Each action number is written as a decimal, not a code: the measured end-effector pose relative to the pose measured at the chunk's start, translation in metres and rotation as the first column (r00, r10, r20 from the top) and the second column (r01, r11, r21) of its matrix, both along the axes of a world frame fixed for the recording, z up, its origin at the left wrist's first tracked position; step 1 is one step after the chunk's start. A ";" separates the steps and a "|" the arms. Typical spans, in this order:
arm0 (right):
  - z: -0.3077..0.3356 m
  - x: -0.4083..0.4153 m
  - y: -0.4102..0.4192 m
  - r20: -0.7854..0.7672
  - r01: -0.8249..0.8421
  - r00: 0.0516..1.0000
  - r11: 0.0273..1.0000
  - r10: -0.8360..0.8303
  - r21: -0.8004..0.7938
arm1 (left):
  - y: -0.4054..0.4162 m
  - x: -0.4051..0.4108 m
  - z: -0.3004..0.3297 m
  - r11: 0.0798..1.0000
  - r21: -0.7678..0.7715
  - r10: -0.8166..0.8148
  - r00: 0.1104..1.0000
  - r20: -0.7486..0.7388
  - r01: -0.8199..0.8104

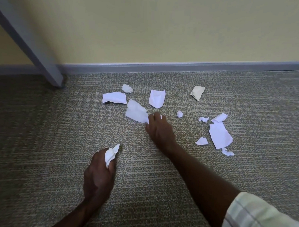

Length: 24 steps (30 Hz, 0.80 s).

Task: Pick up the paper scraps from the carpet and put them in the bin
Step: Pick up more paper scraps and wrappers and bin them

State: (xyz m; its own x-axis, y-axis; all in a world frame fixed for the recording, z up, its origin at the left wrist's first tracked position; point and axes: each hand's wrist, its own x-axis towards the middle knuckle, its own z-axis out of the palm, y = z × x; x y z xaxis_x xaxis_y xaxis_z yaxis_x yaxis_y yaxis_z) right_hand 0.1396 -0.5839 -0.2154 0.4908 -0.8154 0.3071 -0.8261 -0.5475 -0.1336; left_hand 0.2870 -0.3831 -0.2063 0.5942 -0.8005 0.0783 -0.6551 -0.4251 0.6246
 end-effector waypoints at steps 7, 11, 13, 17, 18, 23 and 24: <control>0.006 -0.020 -0.004 0.177 0.067 0.977 0.954 -0.123 0.294 | 0.001 -0.001 0.004 0.997 -0.059 -0.042 0.999 0.024 0.044; 0.027 -0.043 0.010 0.274 0.010 0.952 0.908 -0.136 0.419 | 0.002 -0.004 0.008 0.998 -0.048 -0.041 0.999 0.013 0.042; 0.051 -0.055 0.017 0.330 -0.010 0.932 0.899 -0.150 0.438 | 0.003 -0.004 0.010 0.998 -0.037 -0.051 0.999 0.007 0.051; 0.105 -0.085 0.031 0.375 -0.058 0.921 0.916 -0.104 0.396 | 0.003 0.001 0.010 0.991 -0.071 -0.111 0.994 -0.020 0.110; 0.118 -0.094 0.033 0.369 -0.059 0.924 0.918 -0.098 0.391 | 0.001 0.001 0.012 0.990 -0.078 -0.121 0.992 -0.045 0.117; 0.173 -0.142 0.049 0.306 -0.077 0.951 0.937 -0.034 0.341 | -0.028 -0.028 0.048 0.976 -0.128 -0.193 0.970 -0.147 0.175; 0.182 -0.151 0.052 0.310 -0.080 0.950 0.938 -0.030 0.337 | -0.037 -0.039 0.059 0.973 -0.140 -0.205 0.965 -0.162 0.183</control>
State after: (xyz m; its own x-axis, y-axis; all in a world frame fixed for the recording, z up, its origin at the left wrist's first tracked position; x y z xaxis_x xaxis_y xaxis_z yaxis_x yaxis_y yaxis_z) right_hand -0.0112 -0.5316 -0.0334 0.4397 -0.8855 0.1501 -0.7009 -0.4428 -0.5592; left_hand 0.2480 -0.4202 -0.1471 0.4413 -0.8926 0.0918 -0.5936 -0.2136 0.7759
